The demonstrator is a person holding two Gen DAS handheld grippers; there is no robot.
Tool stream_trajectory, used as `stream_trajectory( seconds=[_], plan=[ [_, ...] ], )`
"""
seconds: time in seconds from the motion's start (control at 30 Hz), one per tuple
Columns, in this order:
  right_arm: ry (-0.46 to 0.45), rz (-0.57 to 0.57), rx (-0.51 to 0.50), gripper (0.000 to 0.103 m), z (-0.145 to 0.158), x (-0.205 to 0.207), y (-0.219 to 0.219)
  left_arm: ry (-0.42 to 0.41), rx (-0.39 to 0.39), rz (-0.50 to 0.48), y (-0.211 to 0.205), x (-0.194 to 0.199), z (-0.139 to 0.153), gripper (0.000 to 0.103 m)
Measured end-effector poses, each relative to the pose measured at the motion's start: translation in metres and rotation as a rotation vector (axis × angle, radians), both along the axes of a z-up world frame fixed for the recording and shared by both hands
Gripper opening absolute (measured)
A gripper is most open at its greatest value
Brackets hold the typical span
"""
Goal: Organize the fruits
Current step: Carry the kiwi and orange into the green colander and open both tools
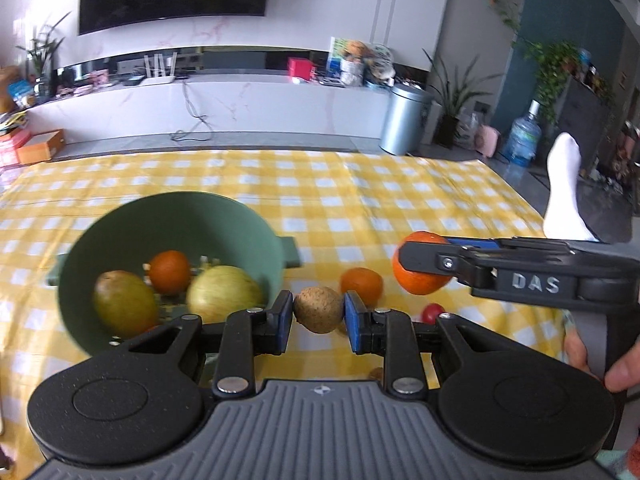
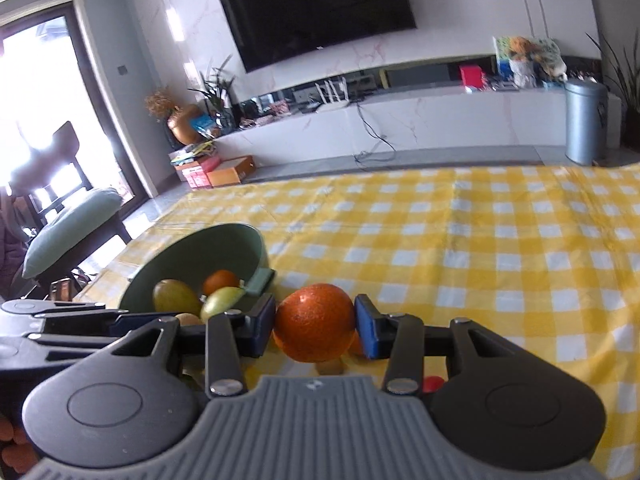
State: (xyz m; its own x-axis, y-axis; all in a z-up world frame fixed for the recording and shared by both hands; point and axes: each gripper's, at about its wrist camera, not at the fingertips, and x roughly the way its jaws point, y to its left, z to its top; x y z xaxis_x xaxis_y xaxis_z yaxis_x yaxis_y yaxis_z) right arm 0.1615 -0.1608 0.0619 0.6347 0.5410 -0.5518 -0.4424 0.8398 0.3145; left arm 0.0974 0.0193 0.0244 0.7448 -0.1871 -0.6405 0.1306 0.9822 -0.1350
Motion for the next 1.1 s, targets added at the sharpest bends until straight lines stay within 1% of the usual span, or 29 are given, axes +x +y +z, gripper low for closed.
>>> stream_trajectory(
  seconds=[0.1,0.3,0.4,0.6,0.77,1.1],
  plan=[
    [-0.026,0.034,-0.011,0.041,0.007,-0.005,0.014,0.001,-0.008,0.038,0.013,0.0,0.0,0.031],
    [-0.084,0.124,-0.084,0.041,0.016,-0.008,0.05,0.013,-0.041,0.107,0.041,0.004,-0.003,0.031],
    [-0.101,0.163,-0.108,0.04,0.02,-0.005,0.067,0.027,-0.055,0.134,0.054,0.007,-0.005,0.031],
    [-0.145,0.219,-0.193,0.04,0.022,0.009,0.102,0.068,-0.076,0.18,0.078,0.014,-0.014,0.031],
    [-0.128,0.259,-0.232,0.04,0.012,0.021,0.127,0.079,-0.075,0.184,0.089,0.017,-0.022,0.031],
    [-0.07,0.297,-0.287,0.04,-0.011,0.036,0.148,0.093,-0.018,0.164,0.093,0.021,-0.036,0.031]
  ],
)
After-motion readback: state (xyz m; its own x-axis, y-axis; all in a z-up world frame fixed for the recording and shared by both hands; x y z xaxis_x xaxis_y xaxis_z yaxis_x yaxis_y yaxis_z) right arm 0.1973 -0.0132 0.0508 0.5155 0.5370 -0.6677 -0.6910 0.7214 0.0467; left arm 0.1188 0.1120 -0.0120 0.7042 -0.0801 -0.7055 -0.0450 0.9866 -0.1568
